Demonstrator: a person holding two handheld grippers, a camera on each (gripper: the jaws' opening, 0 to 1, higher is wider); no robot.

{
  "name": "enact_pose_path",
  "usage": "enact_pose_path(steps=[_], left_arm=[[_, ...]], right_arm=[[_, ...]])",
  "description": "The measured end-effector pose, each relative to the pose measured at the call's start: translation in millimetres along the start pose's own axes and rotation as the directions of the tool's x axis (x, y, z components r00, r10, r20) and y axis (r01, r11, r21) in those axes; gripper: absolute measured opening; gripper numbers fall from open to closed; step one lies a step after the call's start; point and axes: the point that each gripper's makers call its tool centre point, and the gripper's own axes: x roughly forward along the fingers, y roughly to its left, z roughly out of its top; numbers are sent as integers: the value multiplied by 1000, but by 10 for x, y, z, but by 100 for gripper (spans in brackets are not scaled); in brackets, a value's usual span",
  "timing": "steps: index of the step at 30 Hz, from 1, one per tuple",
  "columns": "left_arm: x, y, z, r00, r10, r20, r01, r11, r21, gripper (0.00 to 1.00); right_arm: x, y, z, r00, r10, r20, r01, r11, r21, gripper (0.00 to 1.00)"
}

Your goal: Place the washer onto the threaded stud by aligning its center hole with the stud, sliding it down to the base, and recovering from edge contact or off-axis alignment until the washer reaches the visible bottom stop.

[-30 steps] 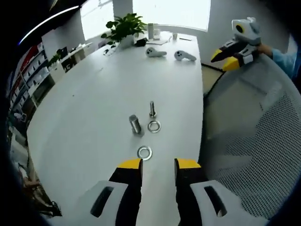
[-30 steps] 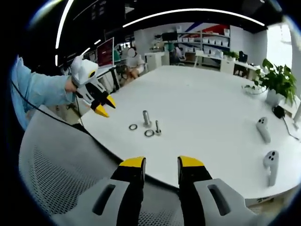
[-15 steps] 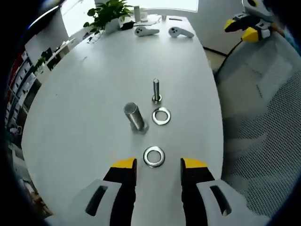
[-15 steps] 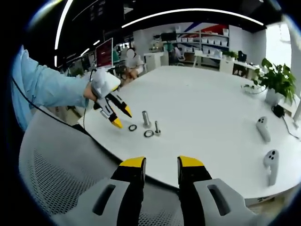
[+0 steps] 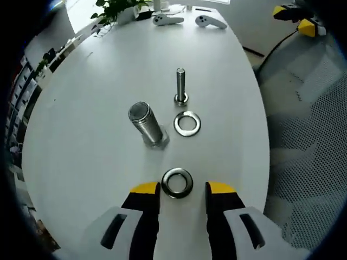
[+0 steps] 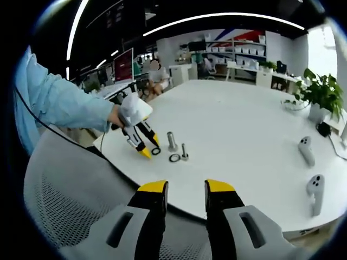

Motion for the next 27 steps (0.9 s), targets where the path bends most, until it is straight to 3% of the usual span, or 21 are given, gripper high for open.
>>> enact_pose_path(steps=[27], left_arm=[[30, 45, -9, 1000, 8, -14, -8, 1000, -2, 30]], right_arm=[[-24, -9, 15, 1000, -3, 23, 2, 999, 36, 28]])
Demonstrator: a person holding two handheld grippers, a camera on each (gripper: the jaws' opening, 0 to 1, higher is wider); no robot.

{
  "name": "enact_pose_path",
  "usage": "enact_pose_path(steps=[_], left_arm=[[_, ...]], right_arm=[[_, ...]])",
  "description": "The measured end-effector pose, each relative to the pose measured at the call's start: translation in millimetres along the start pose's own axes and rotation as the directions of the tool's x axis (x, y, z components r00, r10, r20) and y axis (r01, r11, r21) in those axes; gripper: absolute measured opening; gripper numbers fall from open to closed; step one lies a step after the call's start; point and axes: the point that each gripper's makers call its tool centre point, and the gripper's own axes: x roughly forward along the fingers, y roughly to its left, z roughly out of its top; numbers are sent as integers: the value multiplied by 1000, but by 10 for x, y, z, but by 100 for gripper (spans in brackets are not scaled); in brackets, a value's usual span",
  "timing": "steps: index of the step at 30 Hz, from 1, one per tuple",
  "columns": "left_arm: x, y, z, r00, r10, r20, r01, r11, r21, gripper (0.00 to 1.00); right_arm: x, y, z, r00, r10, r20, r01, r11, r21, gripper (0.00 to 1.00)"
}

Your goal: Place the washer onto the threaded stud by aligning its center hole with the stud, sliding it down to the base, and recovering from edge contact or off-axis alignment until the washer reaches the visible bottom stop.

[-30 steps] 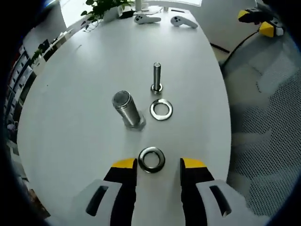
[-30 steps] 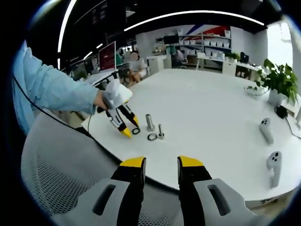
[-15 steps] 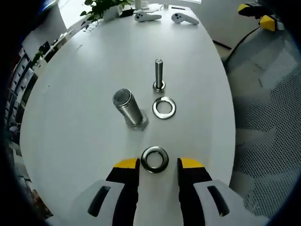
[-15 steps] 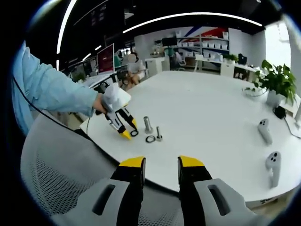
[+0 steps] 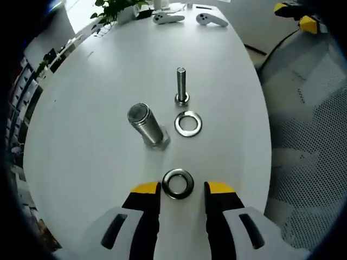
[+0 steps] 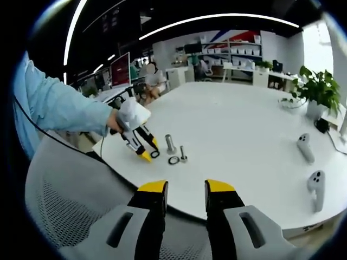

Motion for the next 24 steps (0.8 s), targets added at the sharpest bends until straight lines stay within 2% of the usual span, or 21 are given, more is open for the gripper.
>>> enact_pose_path(steps=[8, 11, 12, 16, 20, 24], left_arm=[[5, -5, -7, 1000, 3, 4, -3, 1000, -11, 29], [6, 0, 6, 1000, 3, 14, -3, 1000, -7, 21], [1, -12, -3, 1000, 2, 11, -1, 1000, -26, 21], [-6, 8, 0, 1000, -5, 11, 5, 1000, -19, 21], [-6, 0, 15, 1000, -18, -15, 17, 1000, -12, 21], [-1, -13, 31, 999, -20, -48, 21, 999, 28, 21]], right_arm=[[12, 32, -5, 1000, 18, -7, -18, 1000, -7, 28], [14, 25, 6, 1000, 16, -3, -16, 1000, -7, 28], [16, 23, 14, 1000, 15, 1, -15, 1000, -7, 28], [18, 33, -3, 1000, 21, -9, -21, 1000, -8, 28], [22, 44, 0, 1000, 27, -8, -27, 1000, -11, 28], [19, 36, 6, 1000, 22, -3, -22, 1000, -7, 28]])
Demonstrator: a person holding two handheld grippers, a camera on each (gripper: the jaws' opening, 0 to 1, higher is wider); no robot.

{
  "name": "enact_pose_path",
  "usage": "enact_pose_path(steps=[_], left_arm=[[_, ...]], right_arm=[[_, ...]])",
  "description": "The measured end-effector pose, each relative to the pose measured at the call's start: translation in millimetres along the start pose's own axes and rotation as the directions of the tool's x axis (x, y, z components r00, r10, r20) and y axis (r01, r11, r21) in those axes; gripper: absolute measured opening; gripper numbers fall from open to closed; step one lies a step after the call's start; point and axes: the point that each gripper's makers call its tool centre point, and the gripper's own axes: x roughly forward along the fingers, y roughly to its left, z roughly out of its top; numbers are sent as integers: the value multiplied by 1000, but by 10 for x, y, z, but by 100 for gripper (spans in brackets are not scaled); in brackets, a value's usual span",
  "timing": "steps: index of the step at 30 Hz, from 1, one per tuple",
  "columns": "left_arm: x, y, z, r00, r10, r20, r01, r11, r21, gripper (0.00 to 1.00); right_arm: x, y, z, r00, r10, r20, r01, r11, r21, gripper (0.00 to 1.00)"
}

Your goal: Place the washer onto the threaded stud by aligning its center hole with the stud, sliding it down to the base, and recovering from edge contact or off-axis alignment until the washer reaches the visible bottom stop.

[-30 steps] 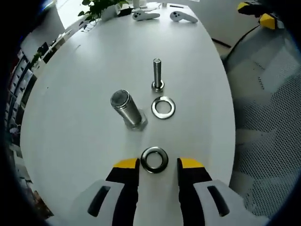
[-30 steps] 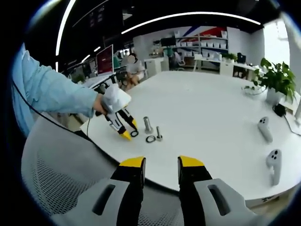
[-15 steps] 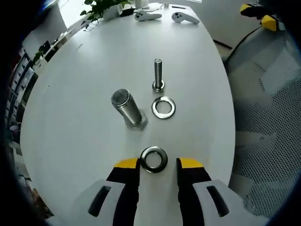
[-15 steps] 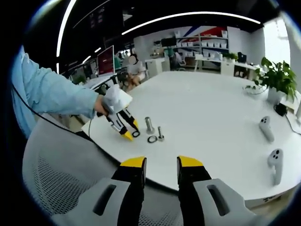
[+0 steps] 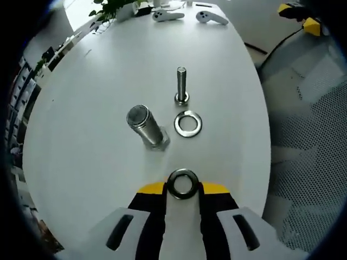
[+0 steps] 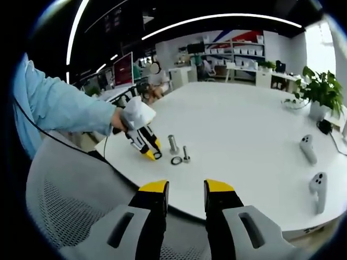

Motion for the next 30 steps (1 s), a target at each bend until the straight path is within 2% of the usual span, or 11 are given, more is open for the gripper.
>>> enact_pose_path(steps=[3, 6, 13, 17, 22, 25, 28, 29, 30], left_arm=[[7, 11, 3, 1000, -8, -15, 8, 1000, 16, 22], [9, 5, 23, 999, -5, -33, 7, 998, 68, 22], [27, 8, 38, 999, -23, -25, 25, 995, 96, 24], [37, 29, 46, 999, -10, -31, 12, 998, 63, 21], [31, 16, 42, 1000, 4, -30, -2, 998, 60, 20], [29, 23, 54, 1000, 17, -8, -16, 998, 68, 20], [28, 28, 53, 1000, 30, 0, -30, 999, 34, 19], [20, 37, 69, 999, 38, 14, -38, 999, -4, 10], [-51, -7, -48, 998, -6, -67, 8, 1000, 20, 0]], right_arm=[[-2, -1, -3, 1000, -1, 0, 1, 1000, 2, 28], [0, 2, -6, 1000, 2, -3, -2, 1000, 0, 28], [3, 6, -2, 1000, 6, -1, -6, 1000, 1, 28], [3, 12, -5, 1000, 9, -2, -9, 1000, 1, 28], [-2, 14, -7, 1000, 9, 0, -9, 1000, 5, 28], [4, 13, -3, 1000, 10, -1, -10, 1000, 2, 28], [7, 15, -4, 1000, 12, -2, -12, 1000, 0, 28], [8, 15, -2, 1000, 12, -2, -12, 1000, 1, 28], [9, 13, 1, 1000, 11, -1, -11, 1000, 0, 28]])
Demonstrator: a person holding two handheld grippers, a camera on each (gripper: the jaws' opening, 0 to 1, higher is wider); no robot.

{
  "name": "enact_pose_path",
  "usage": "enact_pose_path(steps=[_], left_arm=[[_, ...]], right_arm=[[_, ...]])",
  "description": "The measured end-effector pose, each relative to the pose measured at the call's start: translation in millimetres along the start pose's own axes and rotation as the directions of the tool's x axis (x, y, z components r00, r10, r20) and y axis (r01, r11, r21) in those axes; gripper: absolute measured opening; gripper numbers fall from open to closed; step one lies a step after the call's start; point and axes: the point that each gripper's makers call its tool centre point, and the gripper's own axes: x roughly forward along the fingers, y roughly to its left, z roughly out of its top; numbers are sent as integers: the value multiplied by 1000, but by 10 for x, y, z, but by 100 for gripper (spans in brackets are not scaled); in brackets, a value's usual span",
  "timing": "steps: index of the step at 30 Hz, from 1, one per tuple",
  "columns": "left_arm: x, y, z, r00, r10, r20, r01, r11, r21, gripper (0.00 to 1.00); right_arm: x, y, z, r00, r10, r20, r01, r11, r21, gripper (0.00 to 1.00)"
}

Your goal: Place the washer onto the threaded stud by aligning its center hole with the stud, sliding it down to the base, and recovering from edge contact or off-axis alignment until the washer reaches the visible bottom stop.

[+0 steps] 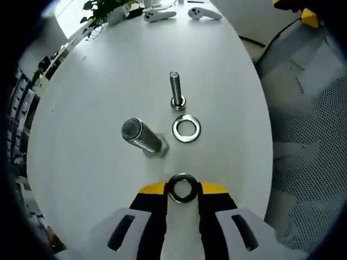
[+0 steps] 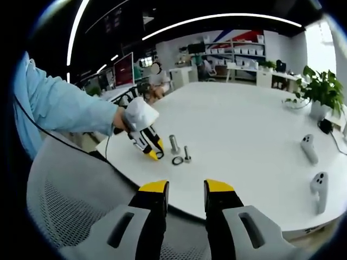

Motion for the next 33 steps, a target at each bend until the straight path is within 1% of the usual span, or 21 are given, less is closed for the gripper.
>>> enact_pose_path(steps=[1, 2, 3, 5, 6, 7, 8, 9, 12, 14, 15, 16, 18, 19, 20, 21, 23, 24, 26, 29, 33], left_arm=[[-68, 107, 22, 997, 76, 8, -76, 996, -36, 0], [-89, 53, 45, 999, 38, 25, -39, 999, 16, 0], [-35, -2, -4, 1000, 9, 14, -10, 999, 45, 0], [24, 77, -13, 997, 60, 42, -63, 995, 81, 0], [28, 67, -24, 998, 47, 39, -48, 998, 39, 0], [27, -5, -46, 999, 7, 34, -6, 999, -44, 0], [-14, 21, -23, 998, 16, 58, -14, 999, -36, 0], [-102, 94, 7, 995, 47, 91, -46, 999, -17, 0], [-278, 134, -32, 991, 58, 124, -47, 995, -83, 0], [-439, 187, -103, 985, 94, 143, -80, 992, -102, 0], [-494, 201, -151, 984, 103, 146, -88, 990, -108, 0], [-576, 237, -207, 977, 133, 166, -111, 985, -134, 0], [-699, 196, -314, 971, 153, 183, -113, 970, -213, 0], [-749, 190, -358, 967, 167, 192, -121, 965, -232, 0], [-818, 189, -421, 958, 194, 210, -138, 957, -254, 0], [-858, 182, -473, 954, 205, 218, -143, 952, -272, 0], [-953, 145, -622, 948, 228, 221, -151, 936, -319, 0], [-1008, 126, -718, 943, 250, 219, -170, 930, -326, 0], [-1070, 113, -842, 936, 277, 217, -194, 921, -337, 0], [-1156, 44, -1078, 925, 311, 216, -213, 899, -382, 0], [-1220, -28, -1340, 914, 348, 211, -237, 876, -420, 8]], right_arm=[[1, 0, 1, 1000, 0, 0, 0, 1000, -1, 28], [2, 1, 1, 1000, 1, 0, -1, 1000, -1, 27], [3, 3, -1, 1000, 2, -1, -2, 1000, -2, 27], [3, 7, -4, 1000, 3, -2, -3, 1000, -2, 27], [2, 7, -5, 1000, 3, -3, -3, 1000, -1, 27], [1, 6, -4, 1000, 3, -1, -3, 1000, -1, 27], [0, 8, -3, 1000, 4, 0, -4, 1000, 0, 27], [0, 9, -3, 1000, 4, 0, -4, 1000, -1, 27], [3, 11, 4, 1000, 6, 2, -6, 1000, -2, 27], [3, 16, 0, 1000, 9, 0, -9, 1000, -3, 27], [3, 21, -3, 1000, 12, -1, -12, 1000, -2, 27], [2, 23, -6, 1000, 12, -1, -12, 1000, -2, 27], [1, 26, -6, 1000, 14, -1, -14, 1000, -2, 27], [1, 29, -6, 1000, 16, -1, -16, 1000, -2, 27], [1, 30, -7, 1000, 16, -2, -16, 1000, -2, 27], [-2, 30, -12, 1000, 15, -3, -15, 1000, -1, 27], [-6, 30, -11, 1000, 14, -1, -14, 1000, 1, 27], [-6, 32, -11, 1000, 14, -2, -14, 1000, 1, 27], [-4, 33, -11, 1000, 14, -3, -14, 1000, 0, 27], [-4, 39, -11, 1000, 16, -3, -16, 1000, 0, 27], [-8, 42, -19, 1000, 15, -8, -15, 1000, 0, 27]])
